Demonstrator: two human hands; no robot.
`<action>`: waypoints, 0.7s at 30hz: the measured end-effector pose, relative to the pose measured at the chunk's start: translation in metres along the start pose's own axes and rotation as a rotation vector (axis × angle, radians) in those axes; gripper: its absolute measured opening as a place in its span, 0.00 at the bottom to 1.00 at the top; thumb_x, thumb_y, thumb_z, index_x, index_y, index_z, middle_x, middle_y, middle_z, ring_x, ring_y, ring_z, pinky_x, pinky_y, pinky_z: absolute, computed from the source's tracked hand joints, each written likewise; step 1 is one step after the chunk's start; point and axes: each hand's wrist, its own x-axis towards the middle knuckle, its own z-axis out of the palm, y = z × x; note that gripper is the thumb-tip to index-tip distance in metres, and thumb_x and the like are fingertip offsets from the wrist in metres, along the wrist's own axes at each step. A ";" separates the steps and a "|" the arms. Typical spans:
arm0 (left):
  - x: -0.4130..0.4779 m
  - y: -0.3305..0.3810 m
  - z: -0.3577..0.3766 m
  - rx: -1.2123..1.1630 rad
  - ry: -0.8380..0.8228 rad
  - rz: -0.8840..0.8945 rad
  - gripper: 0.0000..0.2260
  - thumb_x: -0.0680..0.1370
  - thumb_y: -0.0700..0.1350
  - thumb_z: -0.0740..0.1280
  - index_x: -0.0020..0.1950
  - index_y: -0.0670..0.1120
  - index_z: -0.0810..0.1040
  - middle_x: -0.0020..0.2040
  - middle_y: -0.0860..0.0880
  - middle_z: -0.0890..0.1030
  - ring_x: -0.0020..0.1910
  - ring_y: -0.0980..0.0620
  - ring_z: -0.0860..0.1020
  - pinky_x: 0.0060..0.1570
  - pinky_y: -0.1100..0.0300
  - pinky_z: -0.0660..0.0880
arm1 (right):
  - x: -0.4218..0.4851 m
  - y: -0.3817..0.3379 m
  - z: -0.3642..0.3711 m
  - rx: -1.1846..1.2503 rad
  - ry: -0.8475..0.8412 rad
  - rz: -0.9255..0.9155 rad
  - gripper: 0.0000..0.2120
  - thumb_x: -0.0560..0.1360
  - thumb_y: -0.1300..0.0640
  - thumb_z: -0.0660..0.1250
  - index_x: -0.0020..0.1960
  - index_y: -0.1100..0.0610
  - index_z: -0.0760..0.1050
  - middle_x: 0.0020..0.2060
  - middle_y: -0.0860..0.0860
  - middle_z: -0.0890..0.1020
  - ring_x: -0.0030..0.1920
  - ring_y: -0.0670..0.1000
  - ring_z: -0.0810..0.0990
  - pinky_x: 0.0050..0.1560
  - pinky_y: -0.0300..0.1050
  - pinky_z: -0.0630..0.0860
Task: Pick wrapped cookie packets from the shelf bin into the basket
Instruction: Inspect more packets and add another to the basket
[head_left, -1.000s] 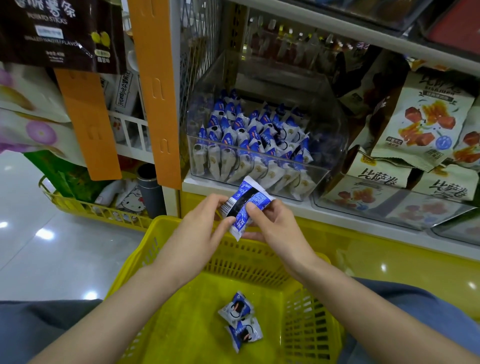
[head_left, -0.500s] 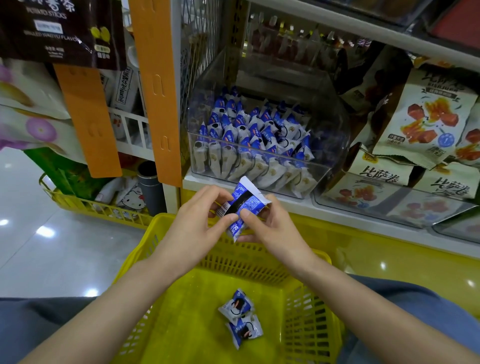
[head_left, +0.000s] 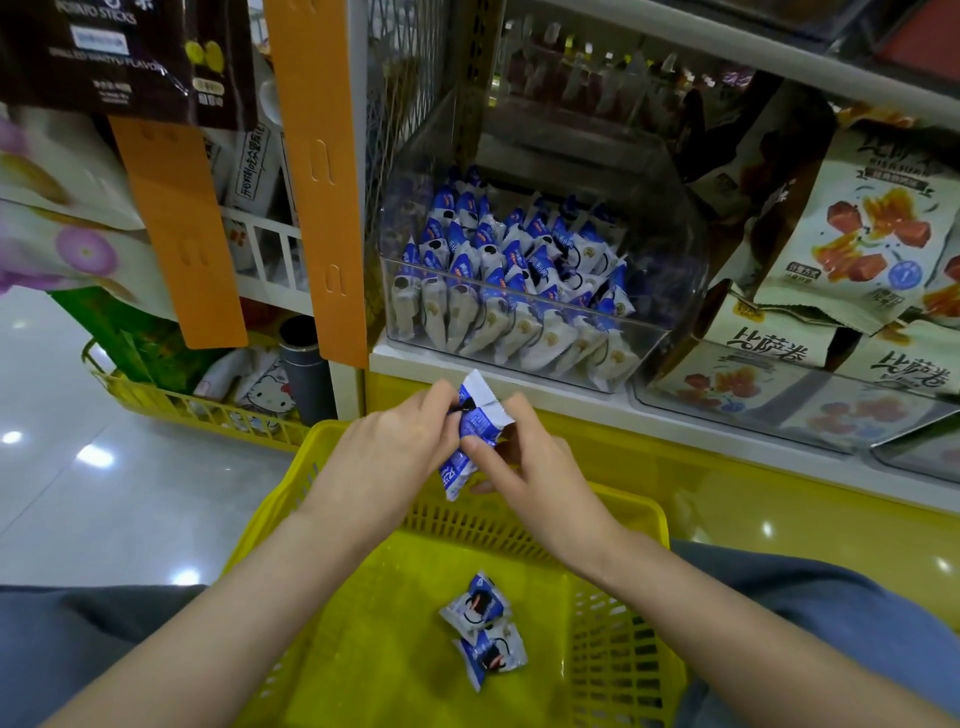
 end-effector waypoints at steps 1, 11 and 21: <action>0.000 0.000 -0.001 -0.002 0.019 0.003 0.05 0.78 0.42 0.64 0.47 0.40 0.74 0.36 0.45 0.79 0.28 0.43 0.77 0.23 0.55 0.68 | 0.000 0.000 0.000 -0.034 -0.003 -0.018 0.10 0.77 0.50 0.61 0.53 0.54 0.66 0.44 0.50 0.82 0.43 0.48 0.81 0.43 0.52 0.79; 0.000 -0.002 0.008 -0.125 0.073 -0.134 0.09 0.79 0.48 0.59 0.49 0.44 0.73 0.37 0.49 0.76 0.35 0.46 0.76 0.30 0.55 0.68 | 0.001 0.004 -0.001 -0.086 0.022 -0.025 0.09 0.78 0.49 0.60 0.53 0.53 0.65 0.45 0.50 0.81 0.43 0.48 0.81 0.41 0.52 0.79; -0.003 -0.003 0.015 -0.276 0.024 -0.202 0.07 0.79 0.42 0.61 0.56 0.45 0.73 0.49 0.48 0.80 0.47 0.49 0.78 0.44 0.49 0.75 | 0.005 0.005 0.003 0.041 0.014 0.073 0.17 0.74 0.54 0.68 0.61 0.52 0.70 0.49 0.43 0.80 0.47 0.43 0.81 0.49 0.49 0.80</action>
